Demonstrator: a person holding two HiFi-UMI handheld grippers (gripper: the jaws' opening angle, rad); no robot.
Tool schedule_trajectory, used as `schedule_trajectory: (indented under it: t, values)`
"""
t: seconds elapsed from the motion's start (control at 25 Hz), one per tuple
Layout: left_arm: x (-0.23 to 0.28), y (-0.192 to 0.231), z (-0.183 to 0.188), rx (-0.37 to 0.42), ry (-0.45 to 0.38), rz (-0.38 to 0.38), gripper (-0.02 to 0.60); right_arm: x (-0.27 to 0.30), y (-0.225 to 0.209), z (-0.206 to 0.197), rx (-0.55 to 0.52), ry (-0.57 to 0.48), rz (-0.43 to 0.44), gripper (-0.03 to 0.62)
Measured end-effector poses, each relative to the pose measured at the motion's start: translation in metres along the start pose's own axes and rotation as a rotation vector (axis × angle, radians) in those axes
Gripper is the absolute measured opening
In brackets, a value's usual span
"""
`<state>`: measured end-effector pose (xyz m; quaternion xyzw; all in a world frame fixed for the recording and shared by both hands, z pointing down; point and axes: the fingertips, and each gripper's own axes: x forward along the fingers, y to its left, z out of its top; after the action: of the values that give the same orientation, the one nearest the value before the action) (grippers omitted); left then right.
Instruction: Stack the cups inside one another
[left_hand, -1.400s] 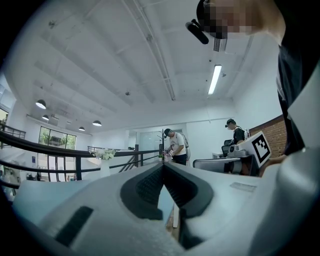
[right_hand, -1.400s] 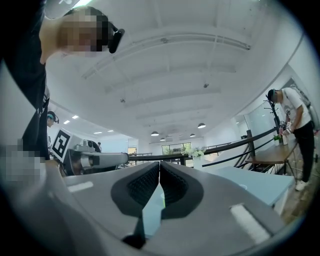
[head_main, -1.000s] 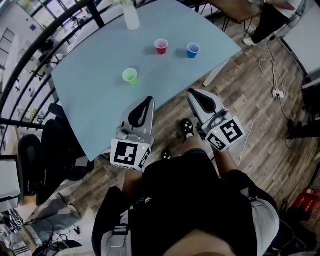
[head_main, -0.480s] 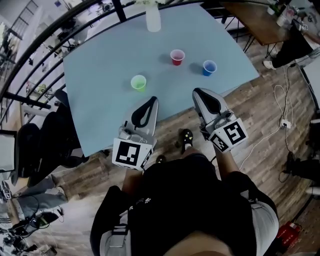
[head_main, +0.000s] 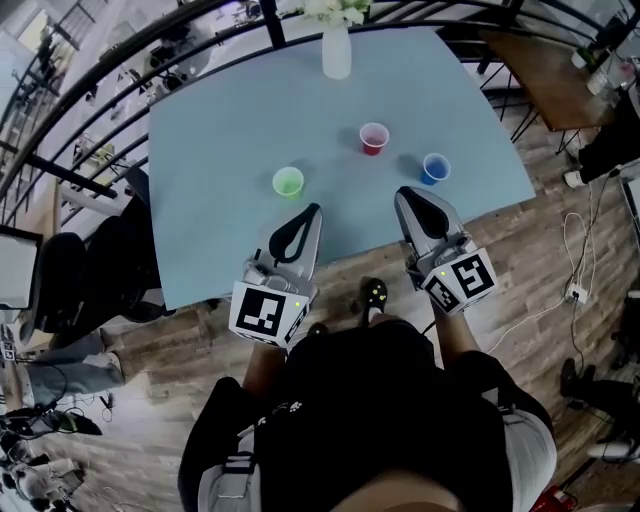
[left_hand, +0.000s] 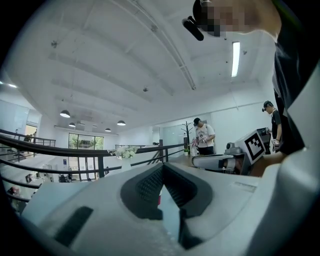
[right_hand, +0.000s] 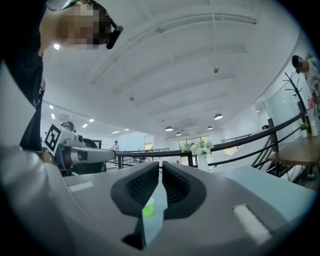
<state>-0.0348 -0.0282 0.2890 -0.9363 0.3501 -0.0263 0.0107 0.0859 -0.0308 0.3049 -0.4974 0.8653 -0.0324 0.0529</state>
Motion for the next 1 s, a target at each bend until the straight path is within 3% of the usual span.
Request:
schedule_trajectory:
  t: [0.52,1.0]
  values:
    - [0.045,-0.009,-0.008,-0.010,0.025,0.028,-0.014,-0.003,-0.067,-0.015,0.006,0.021,-0.029,0.025]
    - [0.088,-0.014,-0.017,-0.027,0.038,0.047,-0.014,-0.017,-0.135,-0.040,-0.008,0.074,-0.116,0.058]
